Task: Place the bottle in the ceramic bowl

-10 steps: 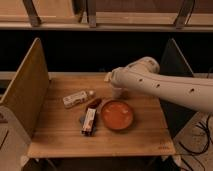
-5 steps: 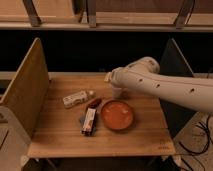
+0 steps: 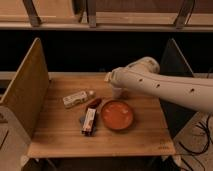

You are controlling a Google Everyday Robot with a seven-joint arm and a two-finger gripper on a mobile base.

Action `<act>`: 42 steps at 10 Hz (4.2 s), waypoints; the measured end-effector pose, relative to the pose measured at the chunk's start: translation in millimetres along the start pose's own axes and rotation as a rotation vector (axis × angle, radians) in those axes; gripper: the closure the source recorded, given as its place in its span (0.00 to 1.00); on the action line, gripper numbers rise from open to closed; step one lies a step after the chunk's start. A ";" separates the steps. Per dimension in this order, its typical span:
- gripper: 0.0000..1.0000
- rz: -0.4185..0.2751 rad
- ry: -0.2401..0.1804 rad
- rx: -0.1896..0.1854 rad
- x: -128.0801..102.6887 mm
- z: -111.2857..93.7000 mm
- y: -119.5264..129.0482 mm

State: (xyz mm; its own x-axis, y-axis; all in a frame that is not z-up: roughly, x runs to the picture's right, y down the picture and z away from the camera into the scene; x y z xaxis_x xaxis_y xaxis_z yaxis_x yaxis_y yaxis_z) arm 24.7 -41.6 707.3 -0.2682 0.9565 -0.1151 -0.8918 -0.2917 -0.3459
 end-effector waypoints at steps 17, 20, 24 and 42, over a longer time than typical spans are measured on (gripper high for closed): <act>0.64 -0.195 0.123 -0.045 -8.8 71.6 74.6; 0.64 -0.198 0.186 0.004 -30.1 115.3 62.8; 0.64 -0.188 0.196 0.026 -37.9 122.5 53.3; 0.72 0.112 0.494 -0.055 70.5 246.6 99.5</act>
State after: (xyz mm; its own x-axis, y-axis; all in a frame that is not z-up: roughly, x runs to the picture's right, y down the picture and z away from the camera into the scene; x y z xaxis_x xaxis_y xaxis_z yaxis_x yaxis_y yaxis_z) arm -172.8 -0.8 894.4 -0.1447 0.8046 -0.5759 -0.8433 -0.4047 -0.3535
